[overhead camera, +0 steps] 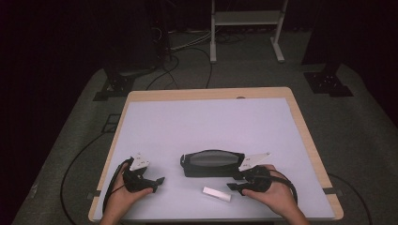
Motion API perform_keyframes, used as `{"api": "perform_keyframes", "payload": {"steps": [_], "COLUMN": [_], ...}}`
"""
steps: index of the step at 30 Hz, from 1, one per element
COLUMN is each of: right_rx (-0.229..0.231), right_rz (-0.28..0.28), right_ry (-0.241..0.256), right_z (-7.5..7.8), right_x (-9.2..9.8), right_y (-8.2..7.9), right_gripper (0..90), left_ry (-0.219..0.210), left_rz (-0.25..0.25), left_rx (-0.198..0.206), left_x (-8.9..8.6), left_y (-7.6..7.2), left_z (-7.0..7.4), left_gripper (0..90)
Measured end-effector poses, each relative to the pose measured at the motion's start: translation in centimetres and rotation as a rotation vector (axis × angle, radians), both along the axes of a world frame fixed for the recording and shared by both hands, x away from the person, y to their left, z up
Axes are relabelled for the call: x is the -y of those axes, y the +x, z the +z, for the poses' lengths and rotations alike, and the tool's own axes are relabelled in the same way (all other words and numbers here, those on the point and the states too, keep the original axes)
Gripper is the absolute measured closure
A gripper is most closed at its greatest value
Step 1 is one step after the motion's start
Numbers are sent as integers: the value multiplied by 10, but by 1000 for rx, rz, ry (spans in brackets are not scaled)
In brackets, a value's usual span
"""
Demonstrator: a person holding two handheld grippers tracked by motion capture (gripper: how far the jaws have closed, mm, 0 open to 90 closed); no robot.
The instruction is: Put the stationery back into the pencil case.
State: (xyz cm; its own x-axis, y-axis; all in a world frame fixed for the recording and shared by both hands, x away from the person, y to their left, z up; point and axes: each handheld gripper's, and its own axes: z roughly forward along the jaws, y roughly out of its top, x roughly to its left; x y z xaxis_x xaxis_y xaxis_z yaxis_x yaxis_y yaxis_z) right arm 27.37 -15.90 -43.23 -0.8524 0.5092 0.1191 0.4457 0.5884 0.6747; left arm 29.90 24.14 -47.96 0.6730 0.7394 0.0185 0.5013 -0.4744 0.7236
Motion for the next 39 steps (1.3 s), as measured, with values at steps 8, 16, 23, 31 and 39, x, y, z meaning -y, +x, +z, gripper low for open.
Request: {"api": "perform_keyframes", "payload": {"steps": [8, 16, 23, 31, 39], "right_rx": [-14, -26, -31, -34, -32], "right_rz": [36, 72, 97, 121, 148], "right_ry": [-17, -51, -69, -84, -115], "right_z": [1, 1, 1, -2, -8], "right_x": [-13, -27, -40, -53, -66], "right_y": [1, 1, 1, 1, 2], "right_gripper": [595, 603, 607, 610, 610], "left_ry": [0, 0, 0, 0, 0], "left_rz": [0, 0, 0, 0, 0], "left_rx": [0, 0, 0, 0, 0], "left_x": [0, 0, 0, 0, 0], "left_y": [0, 0, 0, 0, 0], "left_z": [0, 0, 0, 0, 0], "left_gripper": [64, 65, 65, 65, 64]}}
